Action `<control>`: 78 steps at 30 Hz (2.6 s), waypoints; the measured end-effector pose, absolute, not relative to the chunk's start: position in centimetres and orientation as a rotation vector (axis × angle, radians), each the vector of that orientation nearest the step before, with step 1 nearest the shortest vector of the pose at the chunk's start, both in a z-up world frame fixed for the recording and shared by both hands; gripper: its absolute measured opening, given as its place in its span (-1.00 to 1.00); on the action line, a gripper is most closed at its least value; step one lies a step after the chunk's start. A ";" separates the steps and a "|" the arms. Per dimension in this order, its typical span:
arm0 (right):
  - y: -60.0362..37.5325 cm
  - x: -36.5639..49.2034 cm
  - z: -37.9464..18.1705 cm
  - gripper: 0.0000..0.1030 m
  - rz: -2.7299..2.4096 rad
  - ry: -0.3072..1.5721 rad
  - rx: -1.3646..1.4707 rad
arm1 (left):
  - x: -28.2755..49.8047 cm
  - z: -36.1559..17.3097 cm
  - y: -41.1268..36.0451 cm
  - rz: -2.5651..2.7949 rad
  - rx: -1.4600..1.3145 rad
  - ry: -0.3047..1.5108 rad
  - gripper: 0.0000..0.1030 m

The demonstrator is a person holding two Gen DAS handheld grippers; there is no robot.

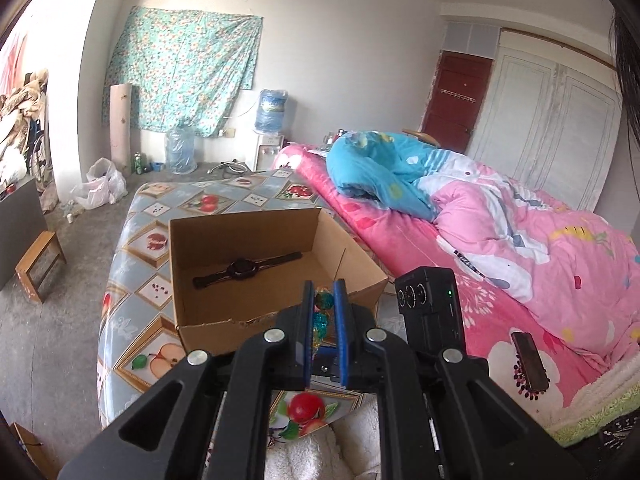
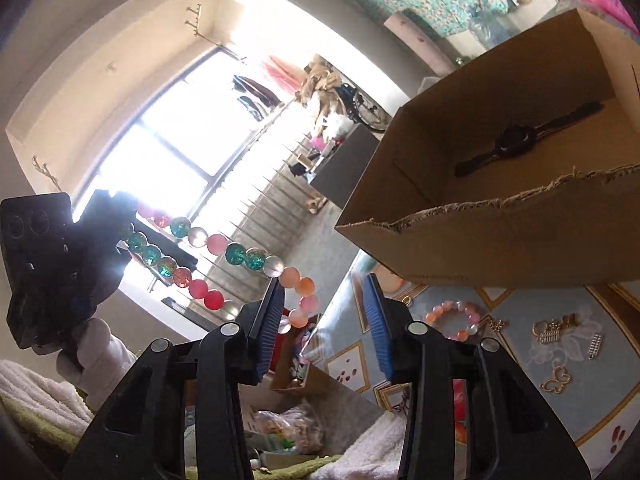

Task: Organize jewelry
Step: 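Lift the bead bracelet with the right tool and carry it into the box, then open the right tool to drop the bead bracelet beside the watch, then withdraw both tools from the box back over the jewelry on the table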

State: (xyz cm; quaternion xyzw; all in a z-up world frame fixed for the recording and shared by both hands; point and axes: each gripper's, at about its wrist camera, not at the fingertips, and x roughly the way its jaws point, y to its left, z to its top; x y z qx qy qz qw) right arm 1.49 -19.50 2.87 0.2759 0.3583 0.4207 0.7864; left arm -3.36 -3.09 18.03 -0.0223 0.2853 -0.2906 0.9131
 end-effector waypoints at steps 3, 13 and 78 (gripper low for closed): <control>-20.5 1.4 3.6 -0.84 0.866 0.733 0.585 | -2.4 18.2 -4.5 -0.624 -0.019 0.600 -0.83; -21.2 5.0 8.2 -0.86 0.700 0.698 0.316 | 3.1 18.6 -4.9 -0.620 0.016 0.569 -0.83; -17.4 0.9 -6.0 -0.64 0.566 0.988 0.292 | 2.7 0.0 -3.1 -0.513 0.029 0.859 -0.31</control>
